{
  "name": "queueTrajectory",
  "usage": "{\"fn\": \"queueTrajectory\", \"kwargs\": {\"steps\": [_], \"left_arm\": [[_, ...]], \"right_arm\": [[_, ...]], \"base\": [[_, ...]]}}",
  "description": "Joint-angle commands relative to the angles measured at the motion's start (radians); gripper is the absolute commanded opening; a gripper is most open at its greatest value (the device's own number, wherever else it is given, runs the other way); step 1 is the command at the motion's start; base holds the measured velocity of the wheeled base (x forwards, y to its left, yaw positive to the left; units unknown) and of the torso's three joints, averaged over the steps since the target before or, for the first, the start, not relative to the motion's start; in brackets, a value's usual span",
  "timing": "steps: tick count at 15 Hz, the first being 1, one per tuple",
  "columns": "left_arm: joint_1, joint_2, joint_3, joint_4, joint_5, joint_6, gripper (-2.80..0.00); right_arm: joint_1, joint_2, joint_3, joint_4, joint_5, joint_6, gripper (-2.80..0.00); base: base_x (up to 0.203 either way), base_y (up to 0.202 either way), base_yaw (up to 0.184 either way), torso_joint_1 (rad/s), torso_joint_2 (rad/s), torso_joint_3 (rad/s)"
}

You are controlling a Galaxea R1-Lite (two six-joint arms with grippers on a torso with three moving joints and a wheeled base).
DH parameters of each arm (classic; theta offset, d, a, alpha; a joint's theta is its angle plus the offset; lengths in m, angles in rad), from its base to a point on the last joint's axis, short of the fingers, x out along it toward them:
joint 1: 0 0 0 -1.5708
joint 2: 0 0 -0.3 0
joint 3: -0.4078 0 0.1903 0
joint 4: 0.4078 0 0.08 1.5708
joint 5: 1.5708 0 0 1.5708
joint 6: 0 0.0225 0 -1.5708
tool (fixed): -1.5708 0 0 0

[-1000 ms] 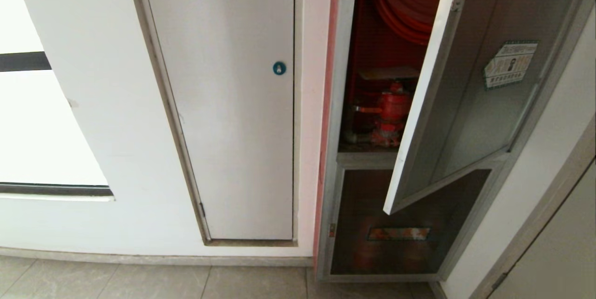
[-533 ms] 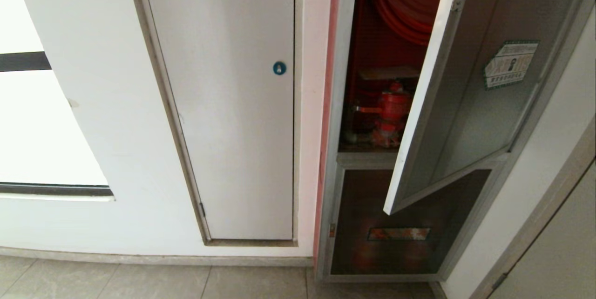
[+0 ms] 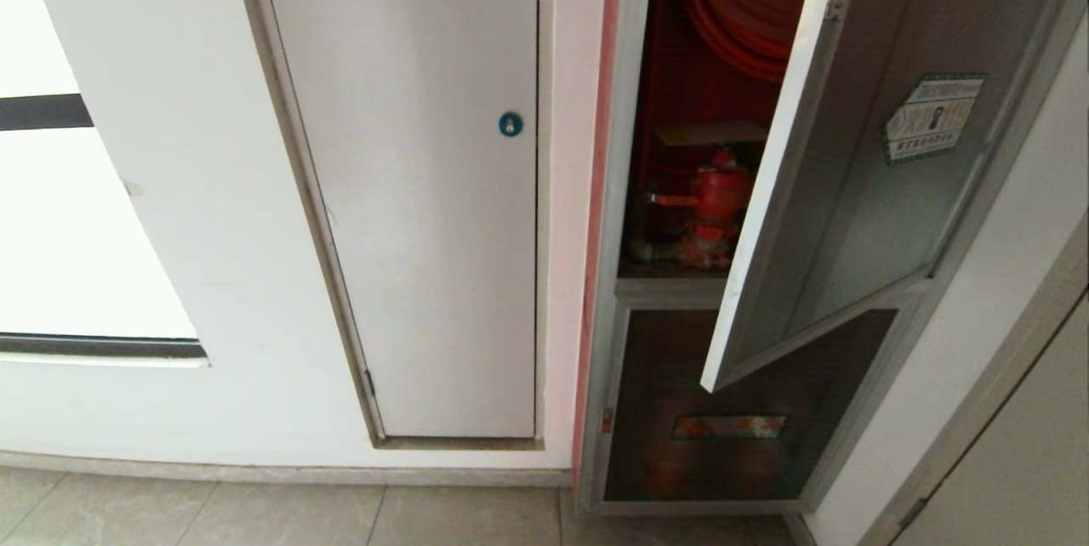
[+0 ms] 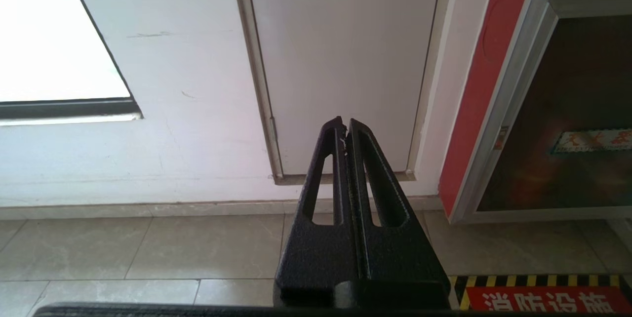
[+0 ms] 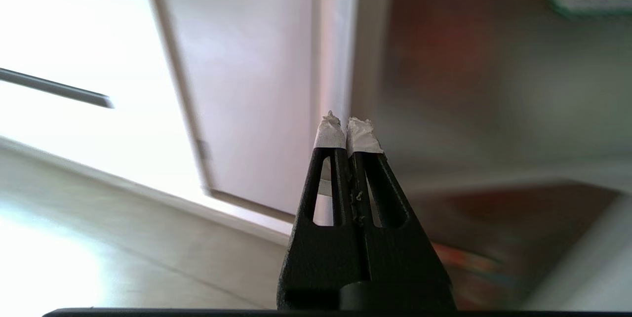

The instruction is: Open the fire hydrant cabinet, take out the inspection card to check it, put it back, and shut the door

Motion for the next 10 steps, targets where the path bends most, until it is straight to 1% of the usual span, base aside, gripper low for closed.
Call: {"fn": "queueTrajectory", "kwargs": {"steps": [1,2,3,4,5,6,7,8,9,10], "left_arm": [[0.001,0.001,0.002,0.000,-0.001,0.000,-2.80],[0.001,0.001,0.002,0.000,-0.001,0.000,-2.80],[0.001,0.001,0.002,0.000,-0.001,0.000,-2.80],[0.001,0.001,0.002,0.000,-0.001,0.000,-2.80],[0.000,0.001,0.002,0.000,-0.001,0.000,-2.80],[0.001,0.001,0.002,0.000,0.001,0.000,-2.80],[0.001,0.001,0.002,0.000,-0.001,0.000,-2.80],[-0.001,0.001,0.002,0.000,-0.001,0.000,-2.80],[0.001,0.001,0.002,0.000,-0.001,0.000,-2.80],[0.001,0.001,0.002,0.000,-0.001,0.000,-2.80]], "right_arm": [[0.053,0.265,-0.122,-0.021,0.000,0.027,-2.80],[0.114,0.349,-0.190,-0.035,-0.022,0.048,-2.80],[0.190,0.427,-0.246,-0.047,-0.073,0.064,-2.80],[0.267,0.495,-0.290,-0.067,-0.148,0.077,-2.80],[0.350,0.562,-0.325,-0.112,-0.262,0.091,-2.80],[0.420,0.623,-0.349,-0.172,-0.394,0.100,-2.80],[0.475,0.682,-0.370,-0.229,-0.517,0.102,-2.80],[0.514,0.747,-0.395,-0.286,-0.638,0.098,-2.80],[0.537,0.814,-0.426,-0.348,-0.738,0.085,-2.80],[0.551,0.877,-0.458,-0.423,-0.820,0.069,-2.80]], "base": [[0.000,0.000,0.000,0.000,0.00,0.000],[0.000,0.000,0.000,0.000,0.00,0.000],[0.000,0.000,0.000,0.000,0.00,0.000],[0.000,0.000,0.000,0.000,0.00,0.000],[0.000,0.000,0.000,0.000,0.00,0.000],[0.000,0.000,0.000,0.000,0.00,0.000],[0.000,0.000,0.000,0.000,0.00,0.000],[0.000,0.000,0.000,0.000,0.00,0.000],[0.000,0.000,0.000,0.000,0.00,0.000],[0.000,0.000,0.000,0.000,0.00,0.000]]}}
